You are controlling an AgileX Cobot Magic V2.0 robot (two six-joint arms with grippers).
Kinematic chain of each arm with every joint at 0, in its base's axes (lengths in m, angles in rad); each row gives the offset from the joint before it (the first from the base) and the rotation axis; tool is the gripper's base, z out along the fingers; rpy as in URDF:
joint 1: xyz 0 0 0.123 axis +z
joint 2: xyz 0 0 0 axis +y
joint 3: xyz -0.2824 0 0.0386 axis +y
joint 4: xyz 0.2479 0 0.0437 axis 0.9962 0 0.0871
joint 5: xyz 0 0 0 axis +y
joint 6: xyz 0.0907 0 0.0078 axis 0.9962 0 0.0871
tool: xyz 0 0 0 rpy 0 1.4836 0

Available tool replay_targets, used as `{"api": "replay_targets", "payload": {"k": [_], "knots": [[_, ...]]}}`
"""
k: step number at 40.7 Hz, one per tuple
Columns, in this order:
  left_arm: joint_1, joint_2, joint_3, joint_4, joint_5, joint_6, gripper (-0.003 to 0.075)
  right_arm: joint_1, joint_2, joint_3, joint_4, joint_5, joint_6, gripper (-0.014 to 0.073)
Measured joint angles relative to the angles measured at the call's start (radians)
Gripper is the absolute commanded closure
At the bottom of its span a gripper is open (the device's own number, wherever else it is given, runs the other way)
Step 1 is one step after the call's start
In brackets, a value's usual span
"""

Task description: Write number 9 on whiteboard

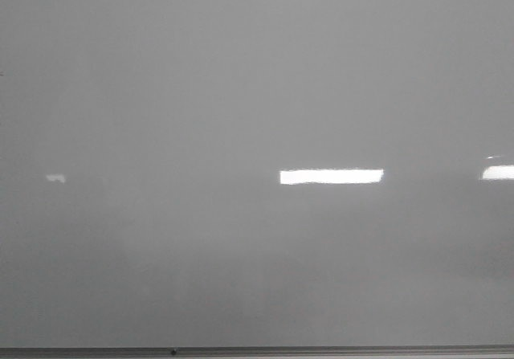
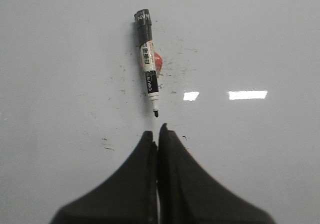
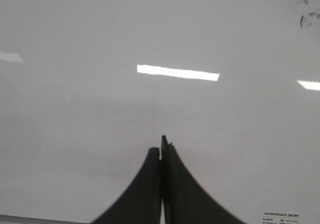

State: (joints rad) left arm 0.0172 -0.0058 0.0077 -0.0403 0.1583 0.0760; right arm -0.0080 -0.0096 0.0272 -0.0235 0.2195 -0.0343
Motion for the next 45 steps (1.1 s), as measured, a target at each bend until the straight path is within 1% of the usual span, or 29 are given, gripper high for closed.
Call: {"api": "replay_targets", "payload": {"k": [18, 22, 27, 32, 34, 38, 42, 45], "knots": [[0.000, 0.000, 0.000, 0.000, -0.012, 0.000, 0.0739, 0.000, 0.000, 0.000, 0.000, 0.000, 0.000, 0.0652], [0.000, 0.000, 0.000, 0.000, -0.031, 0.000, 0.0739, 0.000, 0.000, 0.000, 0.002, -0.027, 0.000, 0.0652], [0.000, 0.000, 0.000, 0.000, -0.103, 0.000, 0.0739, 0.000, 0.000, -0.002, 0.029, -0.046, 0.000, 0.0652], [0.000, 0.000, -0.007, 0.000, -0.237, 0.000, 0.0739, 0.000, 0.000, -0.053, 0.050, 0.005, 0.000, 0.0652], [0.000, 0.000, -0.022, 0.000, -0.248, 0.000, 0.0739, 0.000, 0.000, -0.090, 0.054, 0.023, 0.000, 0.0652], [0.000, 0.000, -0.102, 0.000, -0.187, 0.000, 0.0739, 0.000, 0.000, -0.190, 0.058, 0.067, 0.000, 0.0652], [0.000, 0.035, -0.212, 0.000, -0.076, 0.000, 0.0739, 0.000, 0.047, -0.288, 0.075, 0.104, 0.007, 0.0652], [0.000, 0.103, -0.291, 0.000, 0.018, 0.000, 0.0739, 0.000, 0.121, -0.356, 0.096, 0.128, 0.022, 0.0652]]}}
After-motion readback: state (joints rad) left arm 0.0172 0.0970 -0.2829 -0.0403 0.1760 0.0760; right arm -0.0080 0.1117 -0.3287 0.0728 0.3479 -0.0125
